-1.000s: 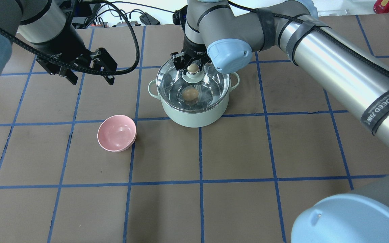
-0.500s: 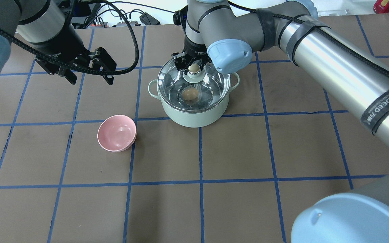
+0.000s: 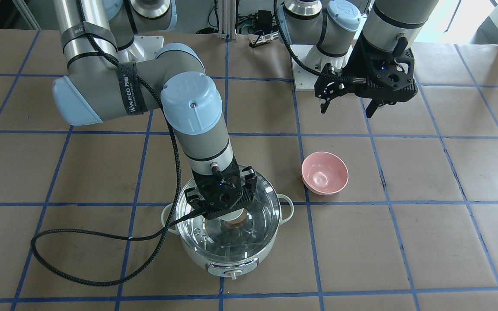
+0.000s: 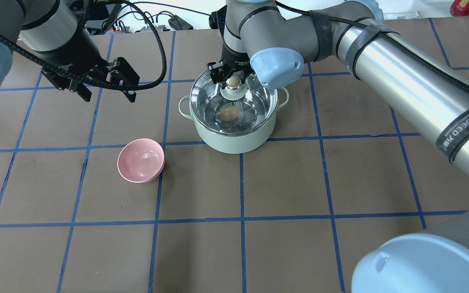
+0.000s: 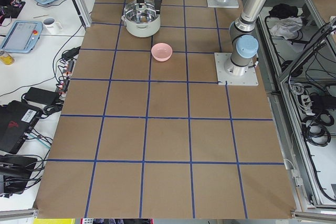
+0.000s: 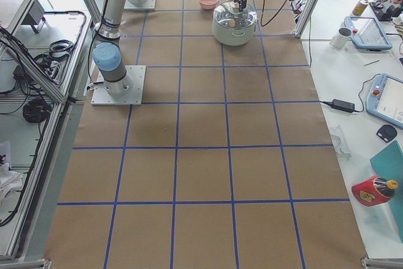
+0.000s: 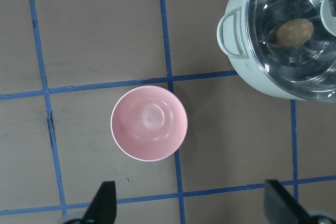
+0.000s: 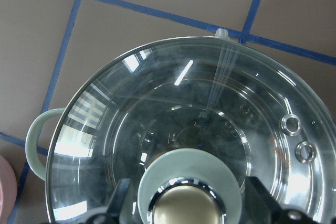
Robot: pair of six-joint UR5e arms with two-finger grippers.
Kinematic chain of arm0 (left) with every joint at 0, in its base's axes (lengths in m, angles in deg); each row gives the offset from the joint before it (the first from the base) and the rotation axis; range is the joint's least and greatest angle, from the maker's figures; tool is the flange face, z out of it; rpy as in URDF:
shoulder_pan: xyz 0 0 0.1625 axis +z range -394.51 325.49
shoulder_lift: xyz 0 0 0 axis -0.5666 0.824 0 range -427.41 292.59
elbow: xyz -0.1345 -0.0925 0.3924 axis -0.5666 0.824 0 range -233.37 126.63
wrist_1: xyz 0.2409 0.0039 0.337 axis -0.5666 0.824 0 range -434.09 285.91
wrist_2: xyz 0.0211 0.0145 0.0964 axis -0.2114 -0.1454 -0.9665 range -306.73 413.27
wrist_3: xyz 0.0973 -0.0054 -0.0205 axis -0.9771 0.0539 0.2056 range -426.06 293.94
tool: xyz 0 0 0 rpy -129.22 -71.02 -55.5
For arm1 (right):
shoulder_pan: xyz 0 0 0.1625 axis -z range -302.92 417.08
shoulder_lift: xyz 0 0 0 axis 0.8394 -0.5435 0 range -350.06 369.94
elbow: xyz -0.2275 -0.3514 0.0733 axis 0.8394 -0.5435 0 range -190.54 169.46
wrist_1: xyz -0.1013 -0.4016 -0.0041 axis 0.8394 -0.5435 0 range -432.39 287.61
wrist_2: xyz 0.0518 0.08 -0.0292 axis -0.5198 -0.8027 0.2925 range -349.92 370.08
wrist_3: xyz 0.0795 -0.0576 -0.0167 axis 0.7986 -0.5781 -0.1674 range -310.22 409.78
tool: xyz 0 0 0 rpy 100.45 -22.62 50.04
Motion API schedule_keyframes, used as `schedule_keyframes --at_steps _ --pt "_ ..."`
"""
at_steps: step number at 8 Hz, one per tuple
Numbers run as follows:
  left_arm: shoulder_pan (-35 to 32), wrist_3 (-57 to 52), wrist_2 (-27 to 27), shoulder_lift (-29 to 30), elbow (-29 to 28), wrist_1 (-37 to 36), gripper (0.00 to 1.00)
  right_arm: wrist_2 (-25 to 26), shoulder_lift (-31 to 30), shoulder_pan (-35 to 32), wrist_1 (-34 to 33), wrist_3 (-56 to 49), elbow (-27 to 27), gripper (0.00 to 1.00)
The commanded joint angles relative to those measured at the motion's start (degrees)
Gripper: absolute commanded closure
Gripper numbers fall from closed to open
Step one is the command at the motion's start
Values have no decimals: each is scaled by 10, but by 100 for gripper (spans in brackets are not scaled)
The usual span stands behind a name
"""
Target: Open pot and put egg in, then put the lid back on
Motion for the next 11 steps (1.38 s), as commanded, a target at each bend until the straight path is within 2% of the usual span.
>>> schedule_keyframes --at_steps 1,3,5,7,8,9,11 --pt "2 0 -3 -1 0 1 0 -5 -1 0 0 27 0 6" --pt "-3 5 2 -1 0 1 0 4 -29 14 5 32 0 0" --pt "-3 6 2 -1 0 0 0 4 -99 69 61 25 30 0" --pt "-3 7 2 1 0 -9 0 9 -166 139 148 23 54 0" --pt "-2 7 2 -1 -1 -9 0 35 -188 161 185 22 54 0" --pt "-3 6 2 0 -1 -10 0 64 -205 165 216 22 55 0" --pt "-5 6 2 1 -1 -11 0 66 -217 166 233 24 58 0"
